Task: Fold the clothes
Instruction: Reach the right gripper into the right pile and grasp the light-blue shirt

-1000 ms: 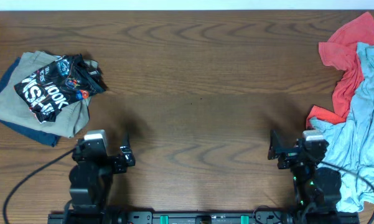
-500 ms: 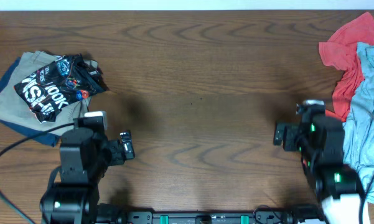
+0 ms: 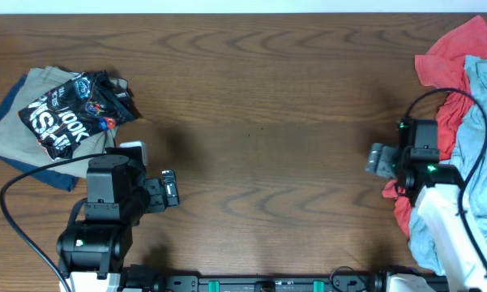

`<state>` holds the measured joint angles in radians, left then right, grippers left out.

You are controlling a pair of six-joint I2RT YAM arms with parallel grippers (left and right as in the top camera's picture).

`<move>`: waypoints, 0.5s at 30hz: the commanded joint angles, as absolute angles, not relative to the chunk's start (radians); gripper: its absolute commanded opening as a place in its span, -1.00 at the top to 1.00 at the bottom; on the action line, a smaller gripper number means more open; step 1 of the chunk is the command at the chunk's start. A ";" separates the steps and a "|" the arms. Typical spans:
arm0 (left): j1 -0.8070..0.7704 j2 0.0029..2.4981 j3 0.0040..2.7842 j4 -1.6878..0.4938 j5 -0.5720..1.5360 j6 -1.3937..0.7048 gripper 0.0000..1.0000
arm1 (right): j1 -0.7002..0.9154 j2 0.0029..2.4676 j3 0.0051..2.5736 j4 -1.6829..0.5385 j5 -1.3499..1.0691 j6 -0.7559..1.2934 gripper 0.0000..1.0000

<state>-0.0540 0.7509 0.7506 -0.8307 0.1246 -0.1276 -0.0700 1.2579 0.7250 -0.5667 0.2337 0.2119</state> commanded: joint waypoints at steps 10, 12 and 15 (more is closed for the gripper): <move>-0.050 0.752 0.773 -0.833 0.128 -0.130 -0.95 | -0.261 1.458 0.742 -0.493 0.329 0.284 -0.20; -0.050 0.752 0.773 -0.833 0.128 -0.130 -0.96 | -0.277 1.475 0.742 -0.487 0.325 0.284 -0.08; -0.050 0.752 0.773 -0.833 0.128 -0.130 -0.96 | -0.284 1.484 0.742 -0.485 0.317 0.284 0.21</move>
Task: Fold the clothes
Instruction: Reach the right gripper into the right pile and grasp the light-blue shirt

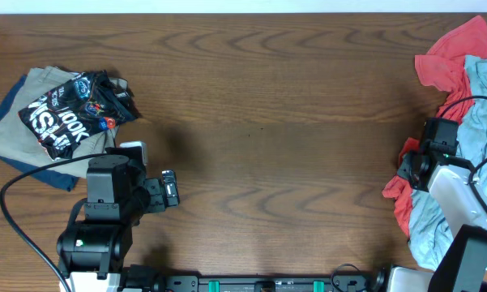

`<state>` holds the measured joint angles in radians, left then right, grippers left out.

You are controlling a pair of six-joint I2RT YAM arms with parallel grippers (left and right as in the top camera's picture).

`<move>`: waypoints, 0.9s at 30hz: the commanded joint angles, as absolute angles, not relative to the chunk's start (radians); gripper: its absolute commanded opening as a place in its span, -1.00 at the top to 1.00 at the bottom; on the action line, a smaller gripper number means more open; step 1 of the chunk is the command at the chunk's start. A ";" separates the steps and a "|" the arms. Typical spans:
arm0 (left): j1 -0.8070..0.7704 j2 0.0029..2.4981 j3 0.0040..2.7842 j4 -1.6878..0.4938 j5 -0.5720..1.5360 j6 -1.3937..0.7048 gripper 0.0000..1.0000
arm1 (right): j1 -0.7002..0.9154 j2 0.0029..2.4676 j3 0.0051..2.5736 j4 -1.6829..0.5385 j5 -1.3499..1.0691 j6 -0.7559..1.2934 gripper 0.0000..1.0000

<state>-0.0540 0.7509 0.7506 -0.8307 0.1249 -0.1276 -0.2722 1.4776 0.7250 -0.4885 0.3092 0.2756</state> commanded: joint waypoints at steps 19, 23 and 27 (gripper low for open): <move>-0.050 0.752 0.773 -0.833 0.128 -0.130 -0.95 | -0.296 1.356 0.923 -0.556 0.200 0.279 0.98; -0.050 0.752 0.773 -0.833 0.128 -0.130 -0.96 | -0.316 1.267 1.102 -0.621 0.141 0.248 0.98; -0.050 0.752 0.773 -0.832 0.128 -0.130 -0.95 | -0.318 1.212 1.237 -0.678 0.099 0.208 0.98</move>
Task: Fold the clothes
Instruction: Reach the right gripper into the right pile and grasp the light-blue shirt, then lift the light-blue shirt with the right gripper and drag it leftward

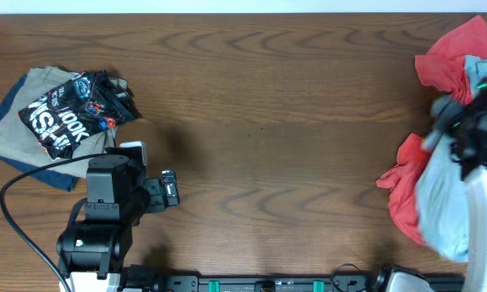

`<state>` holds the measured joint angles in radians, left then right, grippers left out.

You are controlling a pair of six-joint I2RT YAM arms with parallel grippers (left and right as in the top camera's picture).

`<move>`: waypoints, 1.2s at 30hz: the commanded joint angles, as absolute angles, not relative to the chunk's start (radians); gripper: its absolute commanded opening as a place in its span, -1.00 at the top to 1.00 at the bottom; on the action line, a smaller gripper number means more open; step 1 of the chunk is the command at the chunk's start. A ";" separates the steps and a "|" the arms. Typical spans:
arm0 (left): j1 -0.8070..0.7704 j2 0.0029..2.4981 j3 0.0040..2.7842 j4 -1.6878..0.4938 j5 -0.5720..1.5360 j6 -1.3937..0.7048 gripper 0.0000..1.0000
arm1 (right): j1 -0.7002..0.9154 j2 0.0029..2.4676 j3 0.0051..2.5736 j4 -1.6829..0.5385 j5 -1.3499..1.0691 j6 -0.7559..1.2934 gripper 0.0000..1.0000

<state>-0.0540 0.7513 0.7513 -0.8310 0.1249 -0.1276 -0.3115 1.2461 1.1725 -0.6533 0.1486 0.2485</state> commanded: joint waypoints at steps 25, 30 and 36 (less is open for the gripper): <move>-0.050 0.764 0.773 -0.832 0.128 -0.130 -0.95 | -0.173 1.179 1.312 0.051 -1.379 0.409 0.98; -0.050 0.778 0.773 -0.833 0.128 -0.130 -0.96 | -0.080 1.238 1.311 -0.193 -1.355 0.271 0.98; -0.050 0.794 0.773 -0.832 0.128 -0.130 -0.95 | -0.014 1.347 1.311 -0.326 -1.130 0.182 0.98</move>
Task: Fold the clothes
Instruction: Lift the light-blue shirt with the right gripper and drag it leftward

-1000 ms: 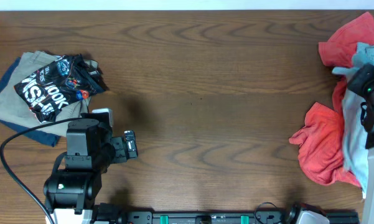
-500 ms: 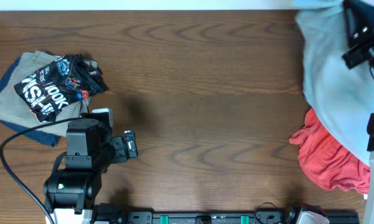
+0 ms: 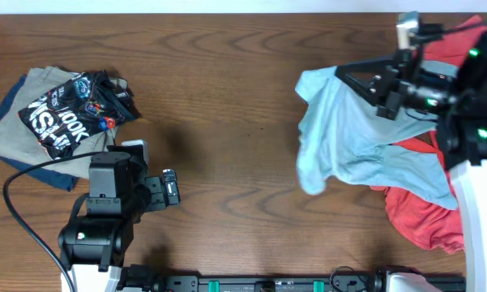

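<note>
A light blue garment (image 3: 348,138) hangs spread in the air over the right half of the table. My right gripper (image 3: 340,77) is shut on its upper left edge. Beneath and behind it lies a red garment (image 3: 421,223), partly covered by the blue one, with more red cloth at the far right corner (image 3: 470,32). My left gripper (image 3: 172,190) rests low at the front left, holding nothing; its fingers are too small to read.
At the far left sits a pile of clothes (image 3: 8,130) with a crumpled black printed shirt (image 3: 73,109) on top of khaki and blue pieces. A black cable (image 3: 20,215) loops beside the left arm. Bare wooden table (image 3: 243,122) lies between the piles.
My right gripper has moved from the right edge up and to the left. The light blue garment it holds now hangs spread toward the table's middle, and more of the red garment shows.
First my right gripper was low beside the red and blue heap at the right. Then it was at the heap's edge, then raised with the blue garment bunched under it. Now the blue garment hangs open toward the centre. The left arm and left pile stayed still.
</note>
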`<state>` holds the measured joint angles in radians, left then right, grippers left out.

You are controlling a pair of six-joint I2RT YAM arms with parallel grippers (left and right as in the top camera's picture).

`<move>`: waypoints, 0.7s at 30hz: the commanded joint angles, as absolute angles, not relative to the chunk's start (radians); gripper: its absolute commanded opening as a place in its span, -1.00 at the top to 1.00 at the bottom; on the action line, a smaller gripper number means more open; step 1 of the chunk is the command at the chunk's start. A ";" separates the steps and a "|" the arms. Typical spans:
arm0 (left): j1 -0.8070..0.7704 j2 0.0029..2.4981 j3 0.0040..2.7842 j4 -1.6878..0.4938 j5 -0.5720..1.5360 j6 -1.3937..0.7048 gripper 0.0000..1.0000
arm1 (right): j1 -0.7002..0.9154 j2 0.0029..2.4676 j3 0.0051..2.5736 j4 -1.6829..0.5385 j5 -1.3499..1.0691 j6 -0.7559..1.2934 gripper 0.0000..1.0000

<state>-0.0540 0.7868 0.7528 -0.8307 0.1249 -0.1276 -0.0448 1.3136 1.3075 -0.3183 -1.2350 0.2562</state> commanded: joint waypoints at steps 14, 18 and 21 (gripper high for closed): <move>-0.050 0.836 0.773 -0.828 0.128 -0.130 -0.95 | 0.257 1.610 1.312 0.071 -0.564 0.185 0.46; -0.050 0.849 0.773 -0.828 0.128 -0.130 -0.96 | 0.282 1.623 1.312 -0.062 -0.270 0.185 -0.98; -0.050 0.857 0.773 -0.828 0.128 -0.134 -0.95 | 0.268 1.613 1.312 -0.224 -0.088 0.176 -0.98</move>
